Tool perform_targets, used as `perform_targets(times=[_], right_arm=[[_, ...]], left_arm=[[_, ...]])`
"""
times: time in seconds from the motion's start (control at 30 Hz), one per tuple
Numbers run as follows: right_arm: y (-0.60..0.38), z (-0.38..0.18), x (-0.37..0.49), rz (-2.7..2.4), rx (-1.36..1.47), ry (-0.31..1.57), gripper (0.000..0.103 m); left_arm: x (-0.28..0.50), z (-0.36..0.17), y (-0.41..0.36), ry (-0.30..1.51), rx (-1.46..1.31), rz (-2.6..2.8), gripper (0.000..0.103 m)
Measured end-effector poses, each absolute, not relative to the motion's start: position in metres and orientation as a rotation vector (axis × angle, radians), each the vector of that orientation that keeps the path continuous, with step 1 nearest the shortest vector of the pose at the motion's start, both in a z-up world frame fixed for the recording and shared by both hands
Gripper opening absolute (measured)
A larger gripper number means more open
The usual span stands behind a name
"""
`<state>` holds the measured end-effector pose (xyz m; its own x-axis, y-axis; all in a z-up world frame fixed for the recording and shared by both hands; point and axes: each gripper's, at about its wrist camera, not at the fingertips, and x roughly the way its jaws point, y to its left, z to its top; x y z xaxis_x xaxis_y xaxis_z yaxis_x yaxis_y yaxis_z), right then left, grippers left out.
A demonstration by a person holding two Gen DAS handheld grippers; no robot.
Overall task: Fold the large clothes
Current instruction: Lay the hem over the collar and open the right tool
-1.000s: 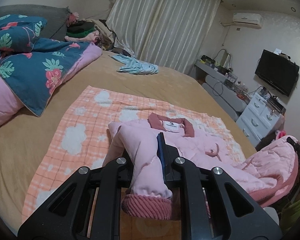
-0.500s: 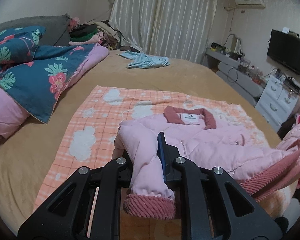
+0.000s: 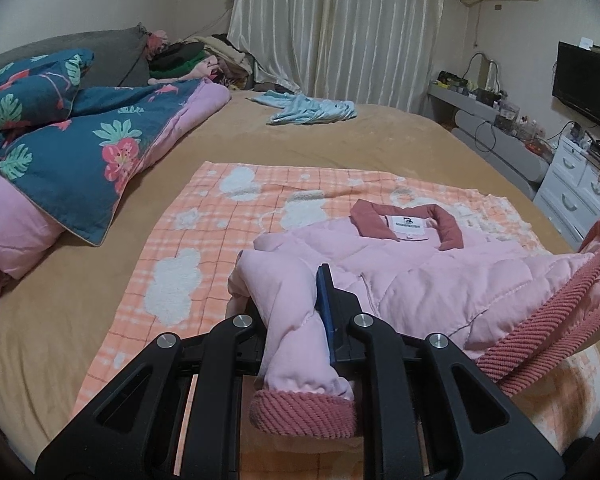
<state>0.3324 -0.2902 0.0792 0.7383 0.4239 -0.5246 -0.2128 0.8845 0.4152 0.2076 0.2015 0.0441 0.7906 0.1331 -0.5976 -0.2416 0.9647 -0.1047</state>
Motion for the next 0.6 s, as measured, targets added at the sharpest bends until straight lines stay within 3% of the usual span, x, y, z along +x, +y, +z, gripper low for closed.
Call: perform_targets(times=[0.1,0.17,0.4,0.6], right_arm=[[-0.293,0.075,0.342,0.36,0.374,0.667,0.032],[-0.297,0.072,0.346,0.322,0.376,0.663,0.057],[-0.3,0.07,0.356,0.339,0.393,0.656,0.064],[-0.305,0.077,0.356,0.368,0.429,0.585,0.08]], left_arm=[[0.213,0.042,0.202,0.634,-0.178,0.207,0.01],[0.217,0.039,0.204,0.641,-0.178,0.211,0.01],[0.229,0.03,0.207,0.655,-0.182,0.212,0.01],[0.238,0.024,0.21,0.668,-0.185,0.213,0.01]])
